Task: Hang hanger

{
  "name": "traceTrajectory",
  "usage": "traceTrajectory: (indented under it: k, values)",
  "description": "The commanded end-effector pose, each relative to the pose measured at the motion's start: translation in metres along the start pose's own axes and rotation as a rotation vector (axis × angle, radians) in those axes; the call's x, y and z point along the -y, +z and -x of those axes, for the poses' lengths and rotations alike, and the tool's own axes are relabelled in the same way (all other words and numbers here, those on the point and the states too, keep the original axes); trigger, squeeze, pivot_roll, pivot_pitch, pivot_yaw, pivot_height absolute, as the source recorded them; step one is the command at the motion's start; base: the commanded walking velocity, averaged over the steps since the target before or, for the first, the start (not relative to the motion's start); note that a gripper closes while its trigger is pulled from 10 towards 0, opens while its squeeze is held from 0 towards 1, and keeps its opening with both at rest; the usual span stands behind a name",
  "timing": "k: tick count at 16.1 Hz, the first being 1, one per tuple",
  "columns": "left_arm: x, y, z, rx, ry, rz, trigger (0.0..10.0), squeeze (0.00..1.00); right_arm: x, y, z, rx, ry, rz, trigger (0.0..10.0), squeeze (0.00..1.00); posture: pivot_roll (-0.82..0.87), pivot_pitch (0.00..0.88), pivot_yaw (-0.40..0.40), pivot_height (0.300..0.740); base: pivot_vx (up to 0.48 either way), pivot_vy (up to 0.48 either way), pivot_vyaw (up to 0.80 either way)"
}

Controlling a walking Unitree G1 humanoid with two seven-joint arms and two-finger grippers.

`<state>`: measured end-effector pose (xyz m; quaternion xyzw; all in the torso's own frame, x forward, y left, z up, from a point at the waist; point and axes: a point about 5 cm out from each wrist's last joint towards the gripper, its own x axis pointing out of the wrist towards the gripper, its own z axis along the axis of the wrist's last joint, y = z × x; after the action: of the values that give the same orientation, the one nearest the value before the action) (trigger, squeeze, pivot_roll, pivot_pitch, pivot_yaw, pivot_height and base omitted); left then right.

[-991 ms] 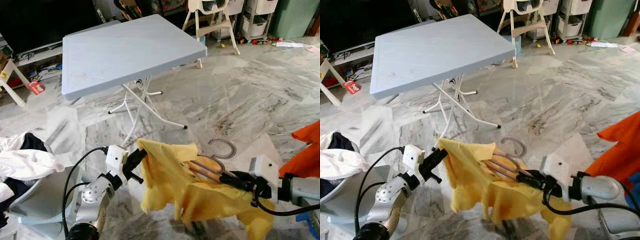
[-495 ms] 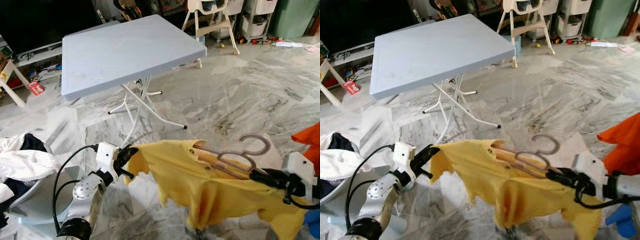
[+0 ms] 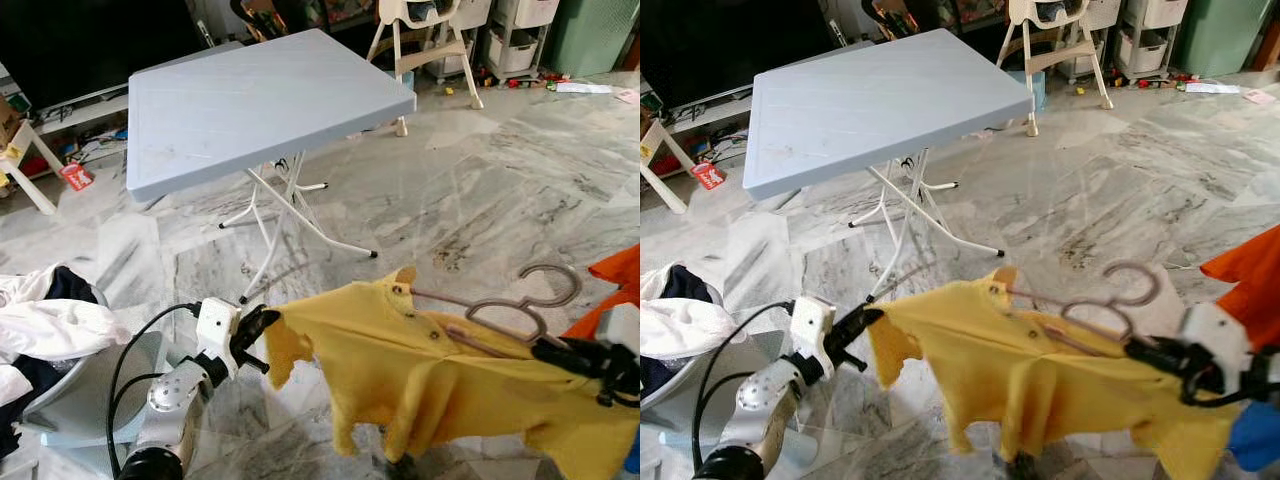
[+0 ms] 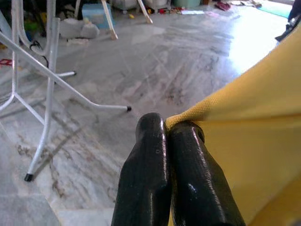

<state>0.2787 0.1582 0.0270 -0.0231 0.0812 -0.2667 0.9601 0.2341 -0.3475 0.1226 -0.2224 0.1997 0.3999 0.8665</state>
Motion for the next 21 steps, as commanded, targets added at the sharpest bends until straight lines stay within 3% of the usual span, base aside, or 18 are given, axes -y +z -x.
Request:
traceTrajectory:
  k: [1, 6, 8, 9, 10, 11, 13, 17, 21]
  values:
    - [-0.021, -0.003, 0.016, -0.002, 0.12, 0.004, 0.0, 0.0, 0.015, -0.002, 0.027, -0.04, -0.103, -0.005, 10.0, 0.0, -0.15, 0.039, 0.164, 0.74, 0.0, 0.0, 0.0]
    - [-0.003, -0.019, 0.015, -0.048, 0.073, 0.03, 0.0, 0.0, 0.027, 0.011, 0.026, 0.048, -0.174, 0.015, 10.0, 0.0, -0.16, 0.038, 0.169, 0.74, 0.0, 0.0, 0.0]
    - [0.013, -0.027, 0.012, -0.073, 0.023, 0.04, 0.0, 0.0, 0.028, 0.022, 0.015, 0.125, -0.174, 0.029, 10.0, 0.0, -0.16, 0.036, 0.171, 0.74, 0.0, 0.0, 0.0]
    - [0.016, -0.026, 0.01, -0.07, 0.018, 0.03, 0.0, 1.0, 0.026, 0.025, 0.01, 0.144, -0.157, 0.039, 10.0, 0.0, -0.16, 0.035, 0.172, 0.74, 0.0, 0.0, 0.0]
    - [0.017, -0.026, 0.009, -0.068, 0.018, 0.023, 0.0, 1.0, 0.025, 0.026, 0.008, 0.148, -0.15, 0.042, 10.0, 0.0, -0.16, 0.035, 0.172, 0.74, 0.0, 0.0, 0.0]
    - [0.021, -0.021, 0.004, -0.05, 0.002, 0.01, 10.0, 1.0, 0.021, 0.028, 0.001, 0.162, -0.127, 0.052, 10.0, 0.0, -0.15, 0.033, 0.173, 0.74, 0.0, 0.0, 0.0]
    - [0.021, -0.013, -0.003, -0.036, -0.009, -0.036, 10.0, 1.0, 0.017, 0.034, -0.009, 0.197, -0.096, 0.069, 10.0, 0.0, -0.15, 0.03, 0.176, 0.74, 0.0, 0.0, 0.0]
    - [0.016, -0.025, 0.007, -0.172, -0.076, -0.174, 10.0, 1.0, 0.011, 0.053, -0.022, 0.256, -0.055, 0.141, 10.0, 0.0, -0.16, 0.027, 0.183, 0.74, 0.0, 0.0, 0.0]
    - [0.011, -0.016, 0.003, -0.147, -0.062, -0.229, 10.0, 1.0, 0.003, 0.064, -0.031, 0.284, -0.03, 0.176, 10.0, 0.0, -0.16, 0.027, 0.18, 0.74, 0.0, 0.0, 0.0]
